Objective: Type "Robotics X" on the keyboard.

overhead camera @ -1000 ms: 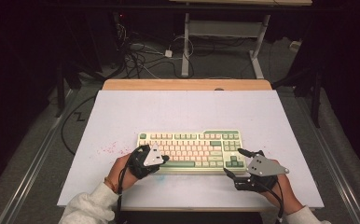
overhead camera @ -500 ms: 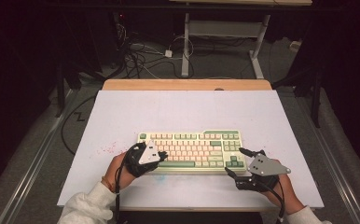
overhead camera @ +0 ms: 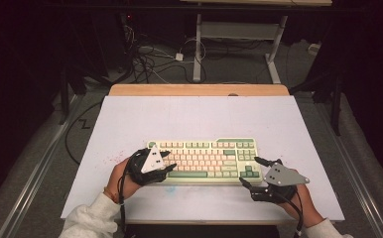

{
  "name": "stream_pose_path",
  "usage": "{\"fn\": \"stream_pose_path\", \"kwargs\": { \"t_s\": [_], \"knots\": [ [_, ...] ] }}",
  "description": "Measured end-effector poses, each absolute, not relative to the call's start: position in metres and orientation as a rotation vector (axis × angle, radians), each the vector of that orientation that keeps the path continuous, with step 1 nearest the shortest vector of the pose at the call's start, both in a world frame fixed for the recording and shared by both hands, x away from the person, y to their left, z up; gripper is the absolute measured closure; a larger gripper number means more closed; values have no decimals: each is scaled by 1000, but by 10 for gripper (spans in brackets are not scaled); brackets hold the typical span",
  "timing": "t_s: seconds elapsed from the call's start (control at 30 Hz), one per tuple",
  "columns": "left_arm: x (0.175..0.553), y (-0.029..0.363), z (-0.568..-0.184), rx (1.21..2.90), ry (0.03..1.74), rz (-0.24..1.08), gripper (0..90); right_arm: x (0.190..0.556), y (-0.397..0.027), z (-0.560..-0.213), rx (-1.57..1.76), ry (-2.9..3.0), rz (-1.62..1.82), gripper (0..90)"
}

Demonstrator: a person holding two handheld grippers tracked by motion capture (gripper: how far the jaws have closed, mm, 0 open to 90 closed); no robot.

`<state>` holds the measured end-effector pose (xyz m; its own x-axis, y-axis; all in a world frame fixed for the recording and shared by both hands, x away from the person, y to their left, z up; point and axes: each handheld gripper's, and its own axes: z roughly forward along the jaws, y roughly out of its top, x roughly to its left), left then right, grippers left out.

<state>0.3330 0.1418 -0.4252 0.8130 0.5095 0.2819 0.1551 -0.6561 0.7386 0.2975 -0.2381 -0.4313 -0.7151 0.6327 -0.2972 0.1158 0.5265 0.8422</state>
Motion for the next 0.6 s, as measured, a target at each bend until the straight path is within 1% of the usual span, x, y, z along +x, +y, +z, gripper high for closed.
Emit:
{"fn": "stream_pose_path", "kwargs": {
  "t_s": [0.07,0.13,0.17,0.2,0.27,0.3,0.33,0.37,0.43,0.5,0.6],
  "knots": [
    [333,142,-426,2246,493,642,437,297,-238,-431,609,2176,1138,231],
    [332,142,-426,2233,504,661,411,297,-239,-431,612,2176,1141,231],
    [332,142,-427,2231,510,681,355,298,-239,-431,610,2176,1139,231],
    [331,142,-427,2232,510,692,326,298,-239,-431,612,2176,1140,233],
    [331,143,-428,2224,508,693,325,298,-240,-431,617,2177,1143,236],
    [330,143,-428,2217,517,700,299,298,-240,-431,616,2177,1145,237],
    [330,144,-429,2211,530,712,249,299,-240,-431,619,2176,1143,237],
    [330,145,-429,2205,537,715,230,299,-240,-431,617,2178,1142,243],
    [330,146,-428,2190,543,720,228,299,-240,-431,616,2181,1144,252],
    [330,148,-427,2177,556,730,205,299,-240,-431,614,2183,1140,253],
    [329,150,-427,2163,563,733,202,300,-240,-431,614,2184,1140,271]
  ]
}}
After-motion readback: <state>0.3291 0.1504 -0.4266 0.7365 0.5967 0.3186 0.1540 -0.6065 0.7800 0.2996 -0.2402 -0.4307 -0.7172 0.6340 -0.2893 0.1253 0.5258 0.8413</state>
